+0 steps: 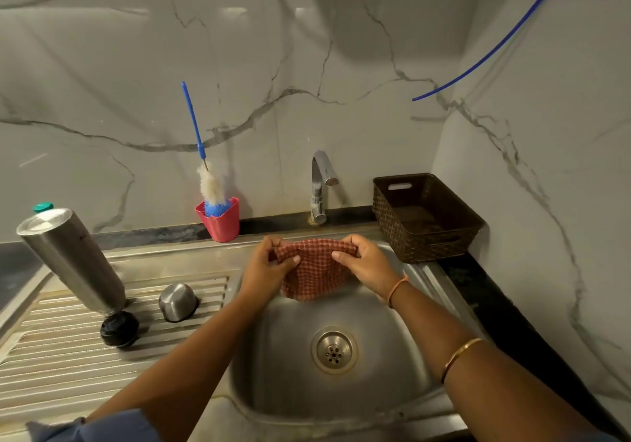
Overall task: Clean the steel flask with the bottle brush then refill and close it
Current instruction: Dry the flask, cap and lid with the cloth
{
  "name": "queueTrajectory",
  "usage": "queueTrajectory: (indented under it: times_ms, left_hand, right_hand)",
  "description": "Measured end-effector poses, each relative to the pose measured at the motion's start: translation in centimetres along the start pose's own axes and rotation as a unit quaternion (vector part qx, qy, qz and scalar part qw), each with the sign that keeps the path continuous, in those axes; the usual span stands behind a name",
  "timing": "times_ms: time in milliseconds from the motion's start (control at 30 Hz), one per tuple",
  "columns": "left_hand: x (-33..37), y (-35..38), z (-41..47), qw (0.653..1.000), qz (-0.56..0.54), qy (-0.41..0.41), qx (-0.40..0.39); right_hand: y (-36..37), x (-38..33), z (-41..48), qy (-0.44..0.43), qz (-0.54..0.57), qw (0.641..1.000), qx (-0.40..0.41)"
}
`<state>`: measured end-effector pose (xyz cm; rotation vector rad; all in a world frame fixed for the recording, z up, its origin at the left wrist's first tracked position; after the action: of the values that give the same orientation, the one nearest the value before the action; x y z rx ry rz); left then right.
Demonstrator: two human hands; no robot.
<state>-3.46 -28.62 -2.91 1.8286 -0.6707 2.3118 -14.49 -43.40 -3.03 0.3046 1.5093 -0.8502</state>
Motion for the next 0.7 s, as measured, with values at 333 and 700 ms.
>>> queueTrajectory:
  times_ms: [333, 700]
  left_hand:
    - [1.4, 2.0, -1.3, 0.998, 0.009, 0.038, -0.055]
    - [-1.7, 5.5, -2.1, 0.975, -0.023, -0.128, -0.179]
  right_hand:
    - [-1.1, -0.6, -0.5, 0.018, 0.049, 0.999, 0.002]
    - [-3.2, 1.4, 0.5, 0.072, 0.055, 0.994, 0.066]
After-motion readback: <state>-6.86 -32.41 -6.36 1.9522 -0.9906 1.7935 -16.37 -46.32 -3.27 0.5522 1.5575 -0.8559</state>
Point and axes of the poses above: each hand's wrist, its own z-axis towards the middle knuckle, its own y-axis out of the palm, x = y × z, the point moved 9 cm from there along z, towards the middle knuckle, and after that the axes turned 11 degrees about x, right-handed, at the moved point
